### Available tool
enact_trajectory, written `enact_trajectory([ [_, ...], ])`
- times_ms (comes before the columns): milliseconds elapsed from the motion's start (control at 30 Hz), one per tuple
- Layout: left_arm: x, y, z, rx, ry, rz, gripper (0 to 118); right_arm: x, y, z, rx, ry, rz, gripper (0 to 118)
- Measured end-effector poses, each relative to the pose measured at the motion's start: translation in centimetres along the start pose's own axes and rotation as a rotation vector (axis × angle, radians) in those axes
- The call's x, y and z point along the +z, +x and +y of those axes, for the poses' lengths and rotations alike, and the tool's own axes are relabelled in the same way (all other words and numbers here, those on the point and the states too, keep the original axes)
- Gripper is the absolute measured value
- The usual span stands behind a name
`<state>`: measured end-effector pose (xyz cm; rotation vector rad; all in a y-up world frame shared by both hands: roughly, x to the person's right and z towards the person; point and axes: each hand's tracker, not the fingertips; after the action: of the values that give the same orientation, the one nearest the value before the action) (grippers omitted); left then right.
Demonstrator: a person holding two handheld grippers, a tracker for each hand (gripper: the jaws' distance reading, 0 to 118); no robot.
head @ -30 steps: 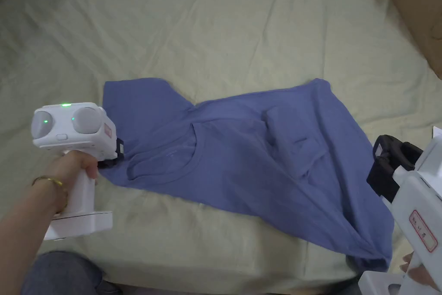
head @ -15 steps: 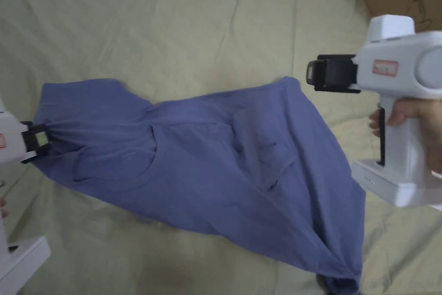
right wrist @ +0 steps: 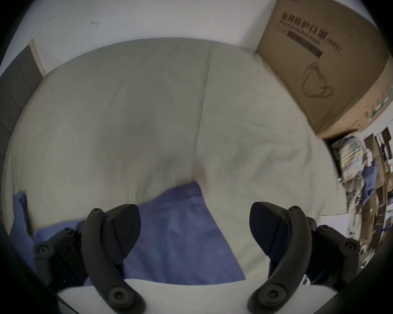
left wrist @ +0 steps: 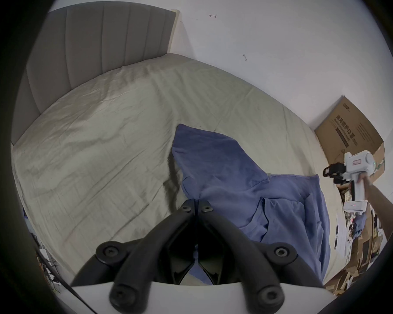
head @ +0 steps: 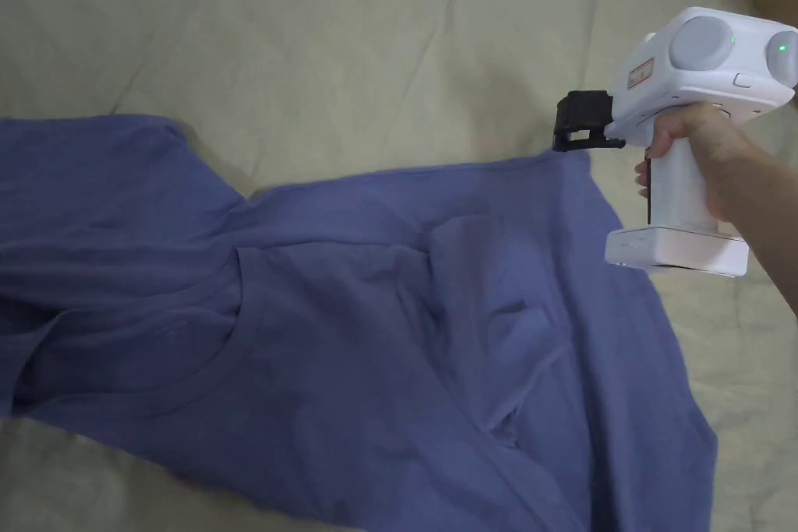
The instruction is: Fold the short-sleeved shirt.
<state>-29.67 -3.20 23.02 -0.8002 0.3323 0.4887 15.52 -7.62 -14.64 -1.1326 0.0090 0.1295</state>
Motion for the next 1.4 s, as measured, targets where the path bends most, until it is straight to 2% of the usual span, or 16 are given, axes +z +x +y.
enact_trajectory([
  [67,-0.5,0.0,0.0,0.005,-0.007,0.011,0,-1.2,-0.4,0.2,-0.019,0.005,0.032,93],
  [133,-1.2,-0.3,-0.5,0.000,-0.013,0.027,0,-2.6,-0.9,0.2,-0.027,-0.012,0.041,77],
  [200,-1.7,-0.4,-0.7,0.006,-0.034,0.056,0,-3.6,-1.3,0.1,-0.028,-0.067,0.016,73],
  [233,-1.9,-0.5,-0.8,0.018,-0.038,0.050,0,-3.8,-1.4,-0.1,-0.042,-0.075,0.034,62],
  [267,-2.0,-0.5,-0.7,0.028,-0.044,0.049,0,-3.6,-1.4,-0.2,-0.063,-0.059,0.086,36],
  [333,-2.1,-0.7,-0.7,0.038,-0.051,0.059,0,-2.4,-1.6,-0.2,-0.099,-0.059,0.093,4],
  [433,-2.0,-1.0,-0.3,0.056,-0.039,0.056,0,1.1,-1.2,0.0,0.012,-0.003,0.082,4],
  [567,-1.2,-0.7,1.0,0.081,-0.001,0.007,0,9.7,1.2,-0.8,-0.032,0.080,0.171,4],
  [700,1.2,0.4,3.5,0.083,0.046,-0.050,0,20.9,4.5,-2.9,-0.022,0.178,0.183,4],
  [800,5.8,2.5,5.7,0.057,0.125,-0.145,0,30.8,6.7,-5.1,-0.034,0.288,0.198,4],
  [900,11.0,3.6,8.6,0.027,0.220,-0.227,0,40.3,7.8,-8.0,-0.002,0.413,0.188,4],
  [933,10.2,2.7,10.7,0.018,0.255,-0.244,0,43.3,8.3,-8.9,-0.006,0.459,0.171,4],
  [1067,18.6,3.3,14.5,-0.021,0.411,-0.310,0,52.2,11.2,-11.8,-0.067,0.630,0.144,4],
  [1167,24.0,3.3,17.2,-0.055,0.498,-0.354,0,57.4,11.6,-14.7,-0.097,0.726,0.133,4],
  [1367,31.6,3.5,21.0,-0.121,0.604,-0.356,0,62.3,14.2,-16.4,-0.172,0.858,0.160,4],
  [1400,32.5,3.6,21.5,-0.124,0.620,-0.333,0,63.8,12.7,-18.3,-0.176,0.872,0.168,4],
])
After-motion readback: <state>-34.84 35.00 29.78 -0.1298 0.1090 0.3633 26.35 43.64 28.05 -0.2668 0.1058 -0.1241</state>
